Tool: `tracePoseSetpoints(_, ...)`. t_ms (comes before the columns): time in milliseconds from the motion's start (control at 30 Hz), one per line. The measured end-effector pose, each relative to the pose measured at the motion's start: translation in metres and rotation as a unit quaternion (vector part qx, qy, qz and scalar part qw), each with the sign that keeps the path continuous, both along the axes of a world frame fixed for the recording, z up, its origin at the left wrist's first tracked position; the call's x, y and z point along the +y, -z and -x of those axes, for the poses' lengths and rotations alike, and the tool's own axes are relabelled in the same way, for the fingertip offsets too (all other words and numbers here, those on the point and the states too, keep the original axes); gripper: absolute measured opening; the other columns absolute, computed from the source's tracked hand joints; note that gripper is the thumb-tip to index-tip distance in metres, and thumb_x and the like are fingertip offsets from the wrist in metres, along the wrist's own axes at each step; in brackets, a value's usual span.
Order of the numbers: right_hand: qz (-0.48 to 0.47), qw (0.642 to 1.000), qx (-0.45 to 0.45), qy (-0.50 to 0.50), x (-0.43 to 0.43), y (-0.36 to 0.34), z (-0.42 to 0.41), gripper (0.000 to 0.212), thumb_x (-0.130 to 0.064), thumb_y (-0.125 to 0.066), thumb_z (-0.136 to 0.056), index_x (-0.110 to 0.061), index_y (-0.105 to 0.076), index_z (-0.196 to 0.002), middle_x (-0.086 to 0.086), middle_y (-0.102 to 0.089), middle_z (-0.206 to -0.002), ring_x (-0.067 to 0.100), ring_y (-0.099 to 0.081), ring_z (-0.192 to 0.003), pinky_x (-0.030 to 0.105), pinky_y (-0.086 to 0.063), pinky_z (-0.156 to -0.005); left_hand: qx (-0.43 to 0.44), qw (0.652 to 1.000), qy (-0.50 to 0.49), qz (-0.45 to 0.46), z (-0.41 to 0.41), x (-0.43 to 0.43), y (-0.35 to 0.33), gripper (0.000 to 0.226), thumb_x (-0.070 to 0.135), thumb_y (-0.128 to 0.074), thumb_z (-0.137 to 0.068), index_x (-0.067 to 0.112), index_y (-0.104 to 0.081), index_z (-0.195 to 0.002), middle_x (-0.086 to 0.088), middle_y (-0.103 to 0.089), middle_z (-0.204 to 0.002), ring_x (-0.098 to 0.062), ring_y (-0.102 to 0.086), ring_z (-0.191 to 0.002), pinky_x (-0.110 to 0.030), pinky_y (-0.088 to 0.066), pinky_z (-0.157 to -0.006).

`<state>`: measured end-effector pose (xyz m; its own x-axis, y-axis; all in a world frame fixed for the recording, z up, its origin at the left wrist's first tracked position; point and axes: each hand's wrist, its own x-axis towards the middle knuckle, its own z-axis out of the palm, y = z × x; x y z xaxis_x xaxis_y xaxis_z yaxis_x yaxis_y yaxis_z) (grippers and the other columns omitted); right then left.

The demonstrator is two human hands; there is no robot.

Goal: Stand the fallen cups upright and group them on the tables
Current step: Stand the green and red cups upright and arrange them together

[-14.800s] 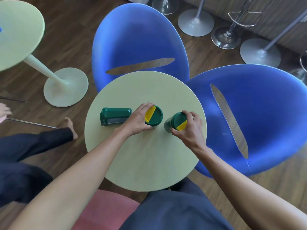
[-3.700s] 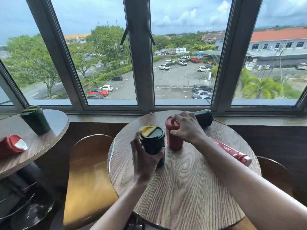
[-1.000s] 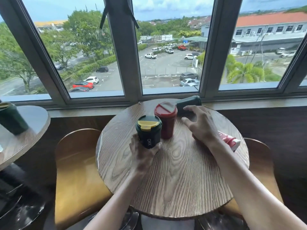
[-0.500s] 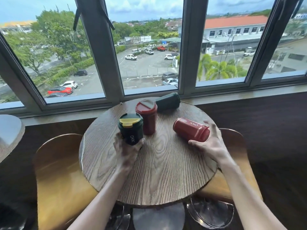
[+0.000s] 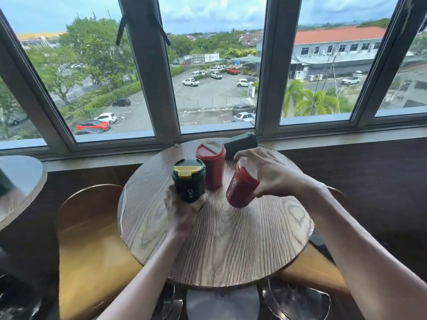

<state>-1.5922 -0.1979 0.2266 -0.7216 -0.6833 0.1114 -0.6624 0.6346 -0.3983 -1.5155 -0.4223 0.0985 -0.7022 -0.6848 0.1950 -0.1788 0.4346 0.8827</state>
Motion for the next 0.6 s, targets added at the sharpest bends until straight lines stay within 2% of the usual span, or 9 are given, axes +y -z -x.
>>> tracePoseSetpoints(67, -0.050, 0.997, 0.006, -0.055, -0.016, -0.005, 0.008, 0.103, -0.018, -0.085, -0.058, -0.034, -0.029, -0.143, -0.005, -0.041, -0.139, 0.019, -0.035, -0.126, 0.028, -0.028, -0.103, 0.028, 1.000, 0.010, 0.005, -0.001, 0.000, 0.002, 0.073, 0.033, -0.087, -0.064, 0.012, -0.045, -0.120, 0.001, -0.046, -0.107, -0.027, -0.045, -0.113, -0.047, -0.039, -0.100)
tracePoseSetpoints(167, -0.104, 0.989, -0.006, -0.102, -0.034, -0.015, 0.014, 0.094, -0.011, -0.077, -0.066, -0.031, -0.028, -0.145, -0.004, -0.033, -0.150, 0.019, -0.024, -0.138, 0.037, -0.018, -0.118, 0.022, 1.000, 0.015, 0.006, -0.004, 0.001, 0.002, 0.069, 0.033, -0.086, -0.065, 0.015, -0.044, -0.117, 0.004, -0.045, -0.105, -0.025, -0.045, -0.111, -0.045, -0.041, -0.094)
tracePoseSetpoints(300, -0.137, 0.981, -0.029, -0.137, -0.048, -0.014, 0.020, 0.098, 0.009, -0.063, -0.066, -0.042, -0.031, -0.144, -0.011, -0.026, -0.153, 0.017, -0.020, -0.141, 0.040, -0.020, -0.119, 0.024, 0.999, 0.018, 0.017, -0.004, -0.002, 0.005, 0.072, 0.037, -0.085, -0.065, 0.016, -0.044, -0.121, 0.002, -0.045, -0.107, -0.027, -0.045, -0.112, -0.046, -0.043, -0.093)
tracePoseSetpoints(400, -0.116, 0.984, -0.044, -0.124, -0.047, -0.002, 0.024, 0.103, 0.012, -0.056, -0.068, -0.057, -0.031, -0.139, -0.010, -0.024, -0.145, 0.019, -0.022, -0.134, 0.041, -0.021, -0.118, 0.024, 1.000, 0.011, 0.017, -0.002, -0.003, 0.005, 0.075, 0.037, -0.086, -0.065, 0.015, -0.044, -0.123, 0.001, -0.045, -0.109, -0.027, -0.045, -0.113, -0.047, -0.043, -0.094)
tracePoseSetpoints(467, -0.090, 0.989, -0.038, -0.108, -0.043, 0.004, 0.023, 0.103, 0.010, -0.056, -0.071, -0.062, -0.028, -0.139, -0.010, -0.027, -0.132, 0.017, -0.027, -0.123, 0.034, -0.023, -0.114, 0.022, 1.000, 0.011, 0.018, -0.002, -0.002, 0.004, 0.075, 0.037, -0.085, -0.065, 0.015, -0.044, -0.123, 0.001, -0.045, -0.110, -0.027, -0.045, -0.114, -0.047, -0.042, -0.094)
tracePoseSetpoints(533, -0.046, 0.992, -0.041, -0.106, -0.037, 0.014, 0.022, 0.097, -0.002, -0.064, -0.075, -0.059, -0.024, -0.143, -0.010, -0.028, -0.127, 0.014, -0.027, -0.122, 0.031, -0.022, -0.115, 0.021, 0.999, 0.013, 0.020, -0.002, -0.002, 0.005, 0.075, 0.038, -0.085, -0.065, 0.015, -0.044, -0.124, 0.001, -0.045, -0.110, -0.026, -0.044, -0.114, -0.046, -0.042, -0.094)
tracePoseSetpoints(600, 0.026, 0.993, -0.061, -0.100, -0.033, 0.028, 0.017, 0.099, -0.019, -0.075, -0.071, -0.054, -0.022, -0.147, -0.011, -0.027, -0.133, 0.013, -0.025, -0.131, 0.037, -0.022, -0.118, 0.022, 1.000, 0.010, 0.019, -0.002, -0.002, 0.004, 0.075, 0.038, -0.085, -0.064, 0.016, -0.044, -0.123, 0.001, -0.046, -0.111, -0.026, -0.044, -0.114, -0.046, -0.043, -0.094)
